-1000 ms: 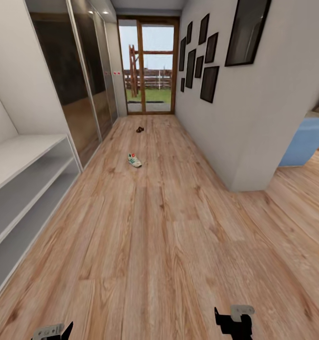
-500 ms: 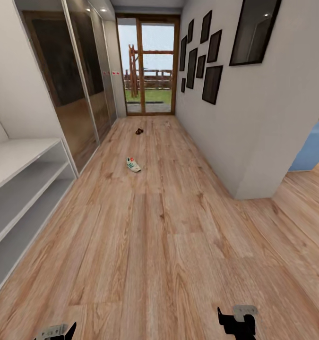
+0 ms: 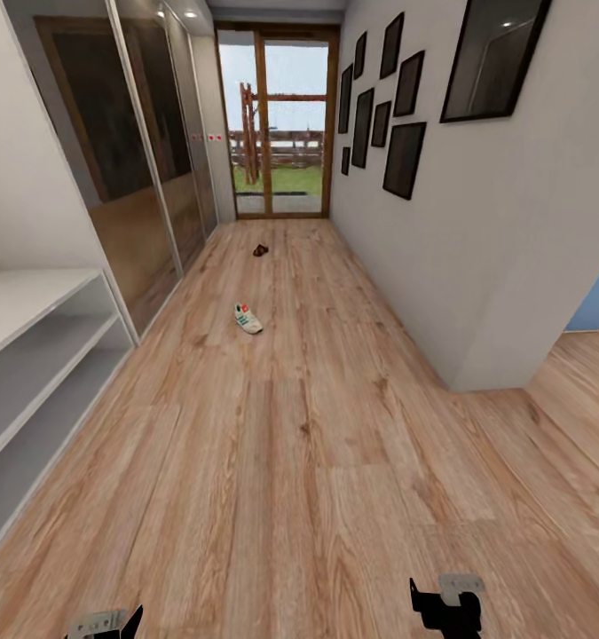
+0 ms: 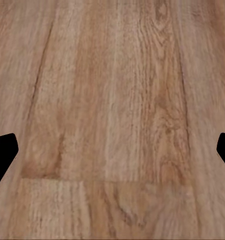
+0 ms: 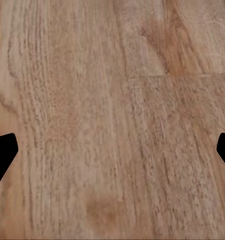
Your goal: Pick up the two gym shoes and the two sandals from the corridor floor and place them onto the hallstand (shoe rack) in the corridor, making sure they are on the rack and not on the floor. Arrange them so the two gym shoes are next to each other and the two sandals are next to each other.
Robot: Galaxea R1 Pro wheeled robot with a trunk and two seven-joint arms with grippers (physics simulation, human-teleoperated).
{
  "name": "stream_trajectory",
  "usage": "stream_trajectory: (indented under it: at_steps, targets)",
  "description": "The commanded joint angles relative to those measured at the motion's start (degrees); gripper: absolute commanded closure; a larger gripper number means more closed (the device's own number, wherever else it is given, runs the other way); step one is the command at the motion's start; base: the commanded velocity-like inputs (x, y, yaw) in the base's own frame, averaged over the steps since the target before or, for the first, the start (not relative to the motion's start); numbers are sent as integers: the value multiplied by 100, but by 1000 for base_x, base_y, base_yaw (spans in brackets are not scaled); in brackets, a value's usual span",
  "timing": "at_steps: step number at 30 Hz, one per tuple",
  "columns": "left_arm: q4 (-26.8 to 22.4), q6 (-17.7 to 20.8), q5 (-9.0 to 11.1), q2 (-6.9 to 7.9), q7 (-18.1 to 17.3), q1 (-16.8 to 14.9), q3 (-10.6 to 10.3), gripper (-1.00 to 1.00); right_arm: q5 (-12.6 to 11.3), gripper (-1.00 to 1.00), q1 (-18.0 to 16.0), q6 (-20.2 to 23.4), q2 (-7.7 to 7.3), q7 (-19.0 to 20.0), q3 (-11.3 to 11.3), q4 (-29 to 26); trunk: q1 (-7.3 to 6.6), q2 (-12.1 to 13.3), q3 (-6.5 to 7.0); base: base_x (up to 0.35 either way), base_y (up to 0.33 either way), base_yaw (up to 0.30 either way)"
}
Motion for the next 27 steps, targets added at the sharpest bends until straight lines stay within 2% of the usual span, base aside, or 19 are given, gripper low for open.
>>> stream_trajectory:
  at_steps: [1,27]
  targets:
    - [7,4,60,1,-57,-4,10,-100,-39,-100,-3,-15,-3,-26,50,2,3,-2,-5,339,0,0]
    - [7,4,60,2,-57,-4,10,-100,-19,-100,-3,0,4,-15,65,14,3,-2,-5,339,0,0]
